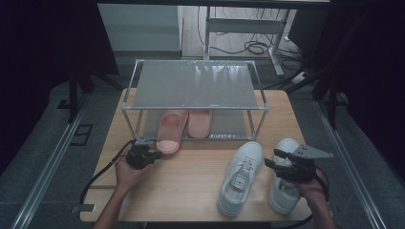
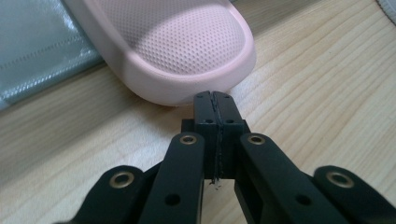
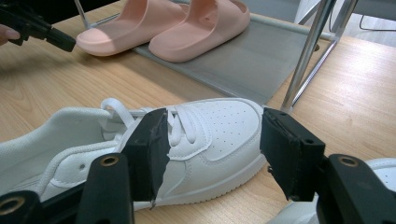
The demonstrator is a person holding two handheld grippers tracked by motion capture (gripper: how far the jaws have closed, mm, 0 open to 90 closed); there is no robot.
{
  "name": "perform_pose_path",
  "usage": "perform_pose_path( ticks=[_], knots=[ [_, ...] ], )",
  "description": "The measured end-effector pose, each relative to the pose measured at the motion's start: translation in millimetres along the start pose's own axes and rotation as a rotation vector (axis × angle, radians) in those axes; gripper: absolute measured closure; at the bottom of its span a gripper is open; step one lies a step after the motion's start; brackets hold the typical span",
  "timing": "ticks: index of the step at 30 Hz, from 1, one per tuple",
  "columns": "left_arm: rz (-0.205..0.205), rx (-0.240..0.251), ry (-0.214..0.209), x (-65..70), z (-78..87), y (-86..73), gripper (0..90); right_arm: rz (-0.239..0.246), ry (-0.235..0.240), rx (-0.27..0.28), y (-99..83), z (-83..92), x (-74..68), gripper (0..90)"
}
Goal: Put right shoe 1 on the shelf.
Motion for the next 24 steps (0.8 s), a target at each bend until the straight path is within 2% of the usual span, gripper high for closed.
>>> perform_pose_path(
  ticks=[2, 4, 24],
  knots=[
    [-0.009, -0.005, -0.001, -0.7, -3.3, 2.6, 90.0, 0.000, 0.000, 0.000, 0.0, 0.2, 0.1, 42.7],
    [0.010, 0.000, -0.009, -0.9, -5.8, 4.9, 90.0, 0.000, -0.001, -0.001, 0.0, 0.8, 0.4, 42.7],
    [0.060, 0.042, -0.022, -16.8, -28.3, 22.5, 90.0, 0.000, -0.001, -0.004, -0.9, -1.2, 1.1, 42.7]
  ],
)
Point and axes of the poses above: each handheld gripper's, and its own axes: z roughly backward along the jaws, y roughly out of its top, x roughly to its right, the point moved 9 cm from there along -z, roughly forward along the jaws, and after that the axes turned 12 degrees about -z, right-handed, at the moved point
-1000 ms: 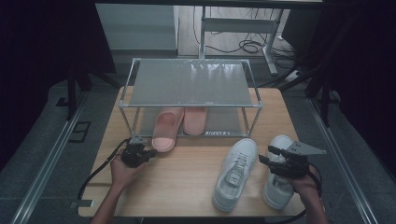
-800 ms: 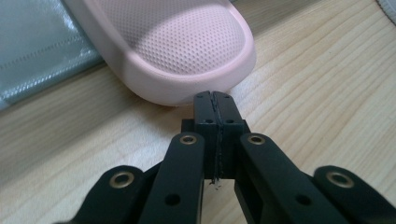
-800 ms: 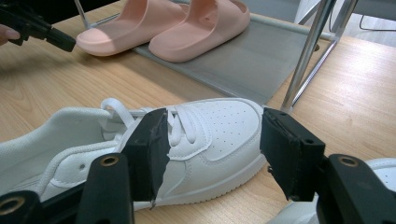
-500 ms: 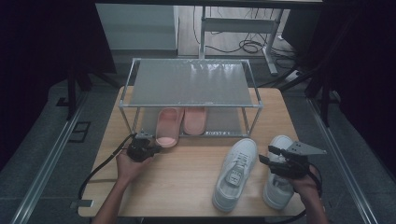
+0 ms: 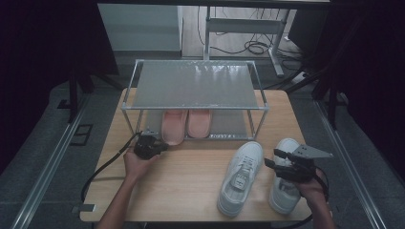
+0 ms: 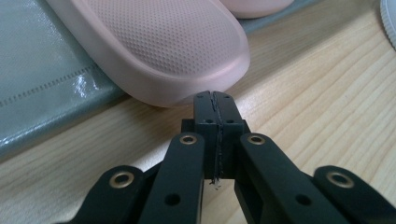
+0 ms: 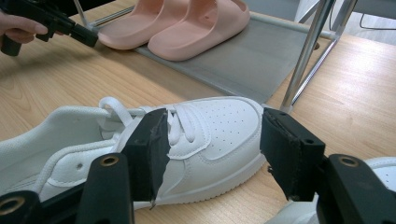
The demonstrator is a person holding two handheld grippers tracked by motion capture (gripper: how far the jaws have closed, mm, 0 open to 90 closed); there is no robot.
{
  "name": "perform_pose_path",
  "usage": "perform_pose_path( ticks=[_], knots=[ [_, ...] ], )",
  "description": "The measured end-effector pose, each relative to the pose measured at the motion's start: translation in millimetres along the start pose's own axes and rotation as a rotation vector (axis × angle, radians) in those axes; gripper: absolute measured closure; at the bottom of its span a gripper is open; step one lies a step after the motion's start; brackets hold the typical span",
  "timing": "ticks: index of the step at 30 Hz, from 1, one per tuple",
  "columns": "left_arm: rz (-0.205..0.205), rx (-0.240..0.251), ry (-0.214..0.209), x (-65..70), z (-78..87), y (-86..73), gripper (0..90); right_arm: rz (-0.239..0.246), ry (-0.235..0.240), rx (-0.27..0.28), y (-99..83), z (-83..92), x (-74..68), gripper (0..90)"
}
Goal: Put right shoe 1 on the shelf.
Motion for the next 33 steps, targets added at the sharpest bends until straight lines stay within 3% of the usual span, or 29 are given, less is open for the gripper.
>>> perform_pose_path(
  ticks=[4, 14, 33],
  knots=[
    [0.009, 0.007, -0.012, -1.3, -4.1, 3.4, 90.0, 0.000, 0.001, -0.004, -0.3, -0.4, -0.3, 42.6],
    [0.011, -0.002, 0.003, -1.1, -14.0, 12.2, 89.8, -0.002, 0.000, -0.002, -0.6, -0.4, 0.5, 42.6],
    [0.072, 0.017, 0.028, -9.5, -26.5, 18.4, 89.1, -0.001, 0.000, -0.002, -0.5, -0.7, 0.7, 42.6]
  ],
)
Point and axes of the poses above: each handheld gripper's, and its own axes: z roughly backward along the jaws, y roughly out of its top, x roughly to its right, the point moved 9 cm from there along -z, roughly forward along the jaws, and after that the axes turned 12 degrees about -z, right-handed, at the moved point
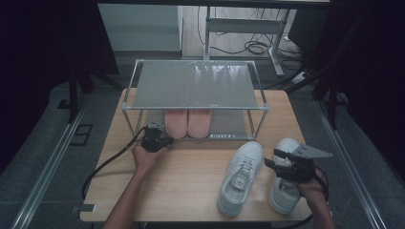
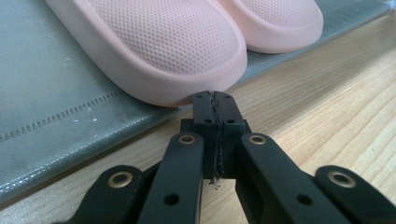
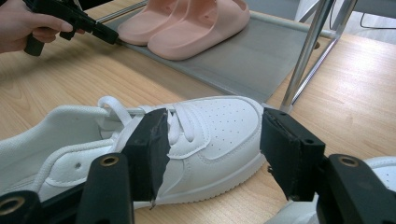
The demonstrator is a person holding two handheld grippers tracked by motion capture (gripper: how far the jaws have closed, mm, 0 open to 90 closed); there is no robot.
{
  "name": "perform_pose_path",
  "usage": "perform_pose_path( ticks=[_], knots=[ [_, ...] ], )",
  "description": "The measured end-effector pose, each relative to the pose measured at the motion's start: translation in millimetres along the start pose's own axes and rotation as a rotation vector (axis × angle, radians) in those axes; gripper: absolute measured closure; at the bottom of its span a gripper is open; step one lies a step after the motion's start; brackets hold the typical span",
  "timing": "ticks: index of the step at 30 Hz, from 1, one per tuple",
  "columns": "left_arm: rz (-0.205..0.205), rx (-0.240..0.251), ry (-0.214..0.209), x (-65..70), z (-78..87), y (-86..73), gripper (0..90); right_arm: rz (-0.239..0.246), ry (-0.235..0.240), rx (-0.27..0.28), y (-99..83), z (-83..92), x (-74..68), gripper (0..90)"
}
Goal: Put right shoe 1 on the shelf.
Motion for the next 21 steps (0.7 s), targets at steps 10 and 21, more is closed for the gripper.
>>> perform_pose_path(
  ticks=[10, 21],
  knots=[
    [0.001, 0.005, 0.013, 0.5, 0.4, -0.6, 86.9, 0.001, -0.001, -0.001, 0.0, 0.4, -0.1, 42.7],
    [-0.066, 0.063, 0.012, 20.3, 39.7, -3.9, 78.0, 0.000, -0.001, 0.009, 2.0, 3.6, -0.6, 42.7]
  ],
)
Point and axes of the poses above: each handheld gripper's, and its own axes: z roughly backward along the jaws, y roughly out of its top, x roughly to its right, the point moved 9 cm from there along -z, roughly forward along the jaws, and after that the axes turned 12 degrees about -z, right-handed, at the moved point
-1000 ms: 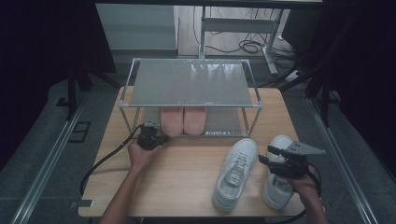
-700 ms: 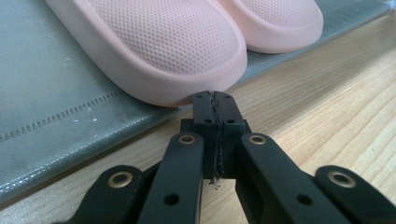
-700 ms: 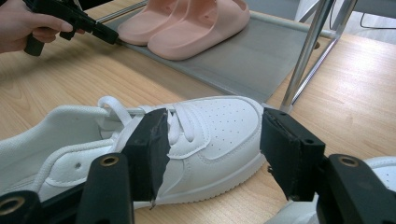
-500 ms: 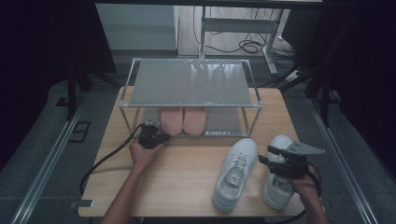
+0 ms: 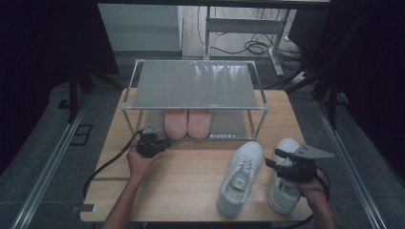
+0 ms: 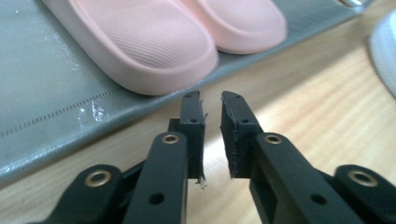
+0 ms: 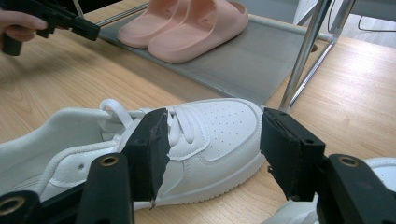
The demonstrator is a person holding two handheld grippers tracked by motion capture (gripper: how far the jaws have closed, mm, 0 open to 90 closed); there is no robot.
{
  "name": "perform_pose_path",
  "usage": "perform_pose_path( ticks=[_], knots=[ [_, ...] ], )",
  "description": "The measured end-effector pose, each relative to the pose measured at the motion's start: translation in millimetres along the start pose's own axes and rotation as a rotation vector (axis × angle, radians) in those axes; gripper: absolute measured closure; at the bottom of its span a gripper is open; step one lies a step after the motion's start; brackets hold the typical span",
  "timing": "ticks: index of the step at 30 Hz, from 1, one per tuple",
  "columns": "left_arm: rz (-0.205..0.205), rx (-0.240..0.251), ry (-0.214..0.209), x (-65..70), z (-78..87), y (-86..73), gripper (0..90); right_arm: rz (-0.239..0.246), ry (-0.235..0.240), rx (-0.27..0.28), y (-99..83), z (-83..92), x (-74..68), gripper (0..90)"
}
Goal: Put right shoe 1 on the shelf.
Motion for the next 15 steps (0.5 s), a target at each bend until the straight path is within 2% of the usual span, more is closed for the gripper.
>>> perform_pose_path(
  ticks=[7, 13, 15],
  knots=[
    [-0.020, 0.022, -0.027, 19.6, 23.7, -7.2, 70.8, 0.000, 0.002, 0.002, 0.6, 0.0, -2.0, 42.7],
    [-0.046, 0.019, -0.057, 36.1, 39.0, -15.9, 65.5, 0.002, 0.004, -0.001, 0.6, 0.0, -3.3, 43.2],
    [-0.053, 0.017, -0.056, 39.7, 43.8, -18.9, 63.2, 0.000, 0.005, -0.001, 0.7, -0.1, -3.9, 43.5]
  ],
)
Point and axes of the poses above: each handheld gripper's, and its own axes: z roughly backward along the jaws, y roughly out of its top, x roughly to its right, the point moved 9 cm from there along -z, roughly forward along the jaws, and after that the axes turned 12 degrees about -z, right-handed, at the moved point
